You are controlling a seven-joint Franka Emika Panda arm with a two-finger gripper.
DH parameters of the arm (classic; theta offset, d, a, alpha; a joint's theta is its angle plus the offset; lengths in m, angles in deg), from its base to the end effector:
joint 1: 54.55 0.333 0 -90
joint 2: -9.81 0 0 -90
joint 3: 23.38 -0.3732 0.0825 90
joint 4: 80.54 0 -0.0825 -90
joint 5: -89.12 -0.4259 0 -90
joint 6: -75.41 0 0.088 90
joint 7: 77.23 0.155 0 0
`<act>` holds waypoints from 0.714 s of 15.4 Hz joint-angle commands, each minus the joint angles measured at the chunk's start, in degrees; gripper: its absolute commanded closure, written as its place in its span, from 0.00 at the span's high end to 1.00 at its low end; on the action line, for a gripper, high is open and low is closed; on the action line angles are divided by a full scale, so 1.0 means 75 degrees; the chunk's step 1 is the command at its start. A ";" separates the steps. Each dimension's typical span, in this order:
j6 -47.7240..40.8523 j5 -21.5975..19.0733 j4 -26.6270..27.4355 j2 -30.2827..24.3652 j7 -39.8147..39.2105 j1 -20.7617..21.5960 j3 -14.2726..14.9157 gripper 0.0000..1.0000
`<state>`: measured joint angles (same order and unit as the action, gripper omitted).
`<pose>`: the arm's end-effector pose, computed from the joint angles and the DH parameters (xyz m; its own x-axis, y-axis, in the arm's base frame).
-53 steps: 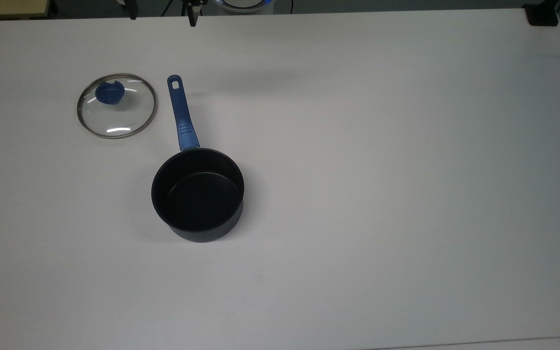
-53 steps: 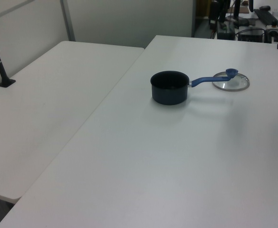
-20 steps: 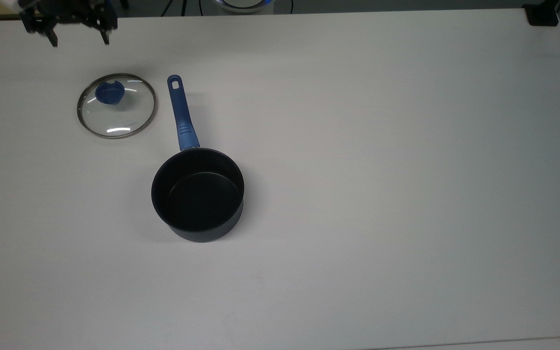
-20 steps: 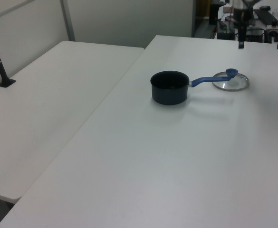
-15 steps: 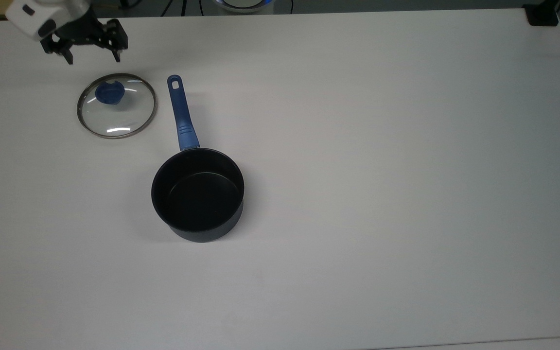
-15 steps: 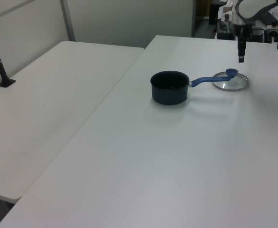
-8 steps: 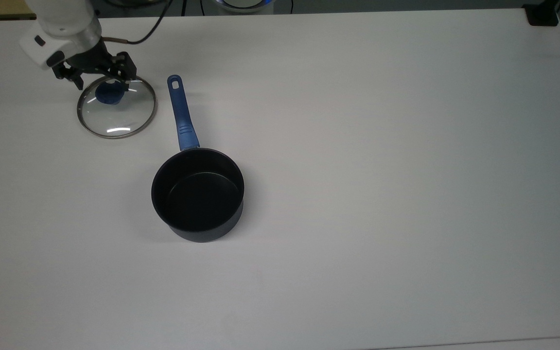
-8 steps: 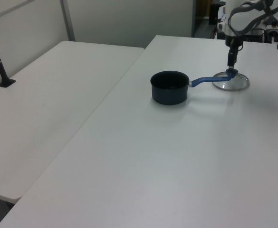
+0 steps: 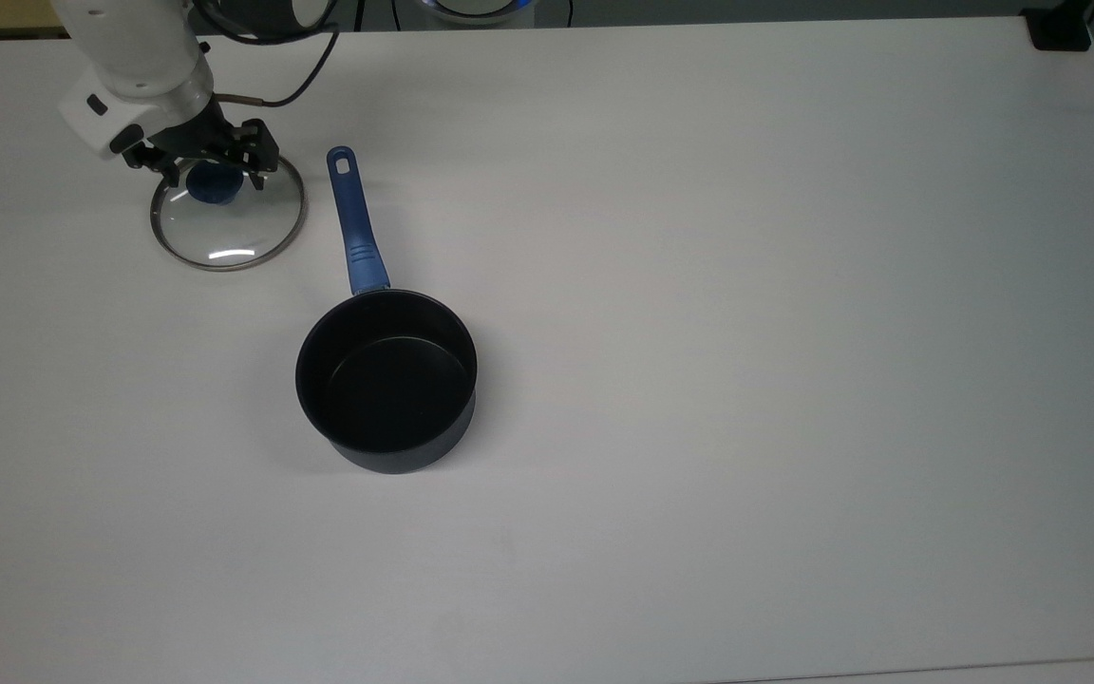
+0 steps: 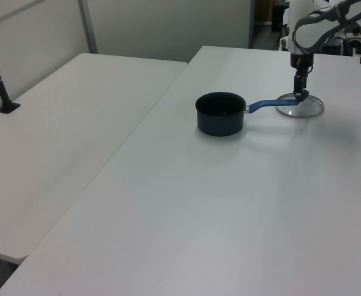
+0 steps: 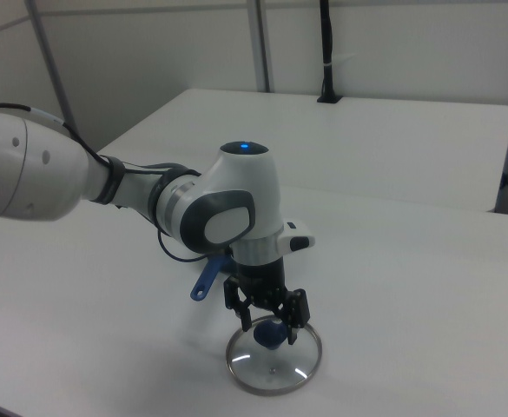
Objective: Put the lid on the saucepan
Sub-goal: 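Move the gripper down over the blue knob of the glass lid, then close the gripper on the blue knob and lift the lid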
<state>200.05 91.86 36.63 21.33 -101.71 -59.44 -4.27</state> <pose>0.5630 -0.2510 0.3265 0.9944 0.0375 -0.0991 0.0443 -0.9967 0.0679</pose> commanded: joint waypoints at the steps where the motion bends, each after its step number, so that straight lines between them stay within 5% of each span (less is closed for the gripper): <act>1: 0.0151 -0.0120 0.0044 0.0046 0.0147 0.0078 -0.0087 0.77; 4: 0.0128 -0.0214 -0.0014 0.0023 0.0685 0.0066 -0.0099 0.48; 11: -0.0876 -0.0202 -0.0773 -0.0469 0.0686 0.0020 -0.0087 0.45</act>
<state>199.74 91.14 35.11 21.32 -97.43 -59.46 -5.20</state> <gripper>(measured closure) 0.344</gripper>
